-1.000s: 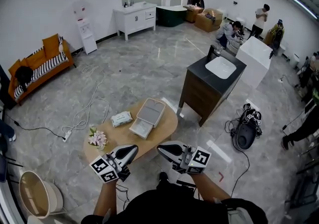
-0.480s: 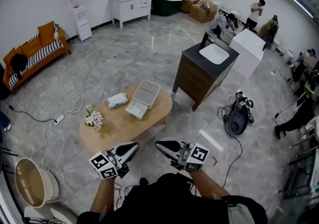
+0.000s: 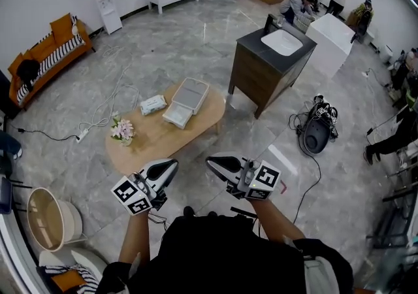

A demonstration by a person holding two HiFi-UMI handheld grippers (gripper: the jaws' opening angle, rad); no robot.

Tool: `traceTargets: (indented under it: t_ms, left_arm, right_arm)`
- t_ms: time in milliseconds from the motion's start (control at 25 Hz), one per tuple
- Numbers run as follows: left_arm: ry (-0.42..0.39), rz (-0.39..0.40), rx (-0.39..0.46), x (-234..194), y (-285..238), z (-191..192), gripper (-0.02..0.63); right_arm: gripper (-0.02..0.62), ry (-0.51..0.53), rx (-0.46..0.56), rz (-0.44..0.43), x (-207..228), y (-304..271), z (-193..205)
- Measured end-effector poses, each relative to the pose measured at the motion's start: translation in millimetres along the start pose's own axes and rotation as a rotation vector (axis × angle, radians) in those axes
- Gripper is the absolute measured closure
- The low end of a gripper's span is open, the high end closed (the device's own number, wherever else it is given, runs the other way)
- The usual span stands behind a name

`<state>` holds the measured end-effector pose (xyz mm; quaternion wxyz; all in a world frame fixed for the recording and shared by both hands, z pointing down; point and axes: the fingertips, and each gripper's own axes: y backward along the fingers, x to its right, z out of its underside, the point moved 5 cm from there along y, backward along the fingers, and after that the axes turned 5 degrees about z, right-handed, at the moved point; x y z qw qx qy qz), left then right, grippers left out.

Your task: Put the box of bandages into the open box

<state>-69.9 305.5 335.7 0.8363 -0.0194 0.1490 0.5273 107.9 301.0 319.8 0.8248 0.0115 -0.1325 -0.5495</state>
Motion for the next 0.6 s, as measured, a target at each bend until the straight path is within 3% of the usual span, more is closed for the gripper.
traceTargets:
  t_ms: [80,160,320,600]
  left_arm:
    - [-0.003,-0.013,0.012,9,-5,6,0.589]
    - [0.001,-0.027,0.004,14,-6,14,0.589]
    - [0.018,-0.051,-0.035,27,-2,29,0.589]
    - [0.005,-0.097,-0.029,18,-2,31,0.589]
  right_arm:
    - [0.584,0.006,-0.031,0.089,9,20,10]
    - [0.584,0.024,-0.047,0.124,12,31,16]
    - [0.584,0.008,-0.034,0.084,4,39,20]
    - [0.584,0.036,-0.013,0.061,7,41,17]
